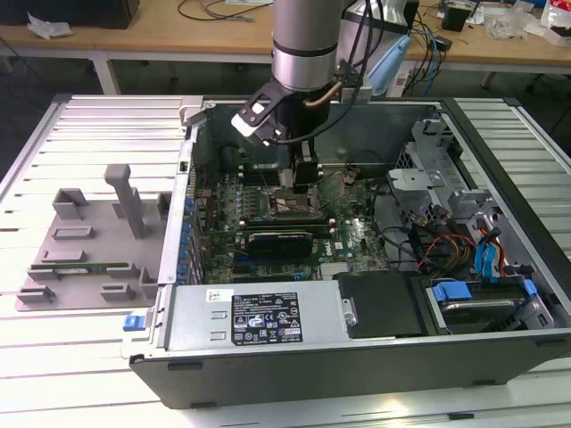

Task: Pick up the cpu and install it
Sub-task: 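Place the cpu into insertion slot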

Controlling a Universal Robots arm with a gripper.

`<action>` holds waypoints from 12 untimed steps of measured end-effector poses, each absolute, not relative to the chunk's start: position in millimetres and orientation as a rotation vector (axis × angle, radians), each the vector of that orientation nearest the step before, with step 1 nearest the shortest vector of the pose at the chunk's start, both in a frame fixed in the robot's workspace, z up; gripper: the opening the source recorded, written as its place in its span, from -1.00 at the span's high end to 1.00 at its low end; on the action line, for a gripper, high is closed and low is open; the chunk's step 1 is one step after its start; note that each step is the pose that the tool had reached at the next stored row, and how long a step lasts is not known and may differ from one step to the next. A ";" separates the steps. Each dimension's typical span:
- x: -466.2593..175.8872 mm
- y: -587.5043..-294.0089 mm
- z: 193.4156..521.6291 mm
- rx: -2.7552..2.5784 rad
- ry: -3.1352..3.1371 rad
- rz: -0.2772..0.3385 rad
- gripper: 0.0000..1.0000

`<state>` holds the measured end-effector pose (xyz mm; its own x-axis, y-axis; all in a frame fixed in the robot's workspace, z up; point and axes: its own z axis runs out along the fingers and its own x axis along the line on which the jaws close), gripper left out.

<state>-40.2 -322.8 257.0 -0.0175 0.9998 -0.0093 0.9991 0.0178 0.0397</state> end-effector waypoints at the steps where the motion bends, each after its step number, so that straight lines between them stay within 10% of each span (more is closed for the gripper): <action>1: -40.2 -322.8 257.0 2.179 2.215 0.034 -0.09; 12: -43.6 -322.4 250.2 2.142 2.245 0.042 -0.09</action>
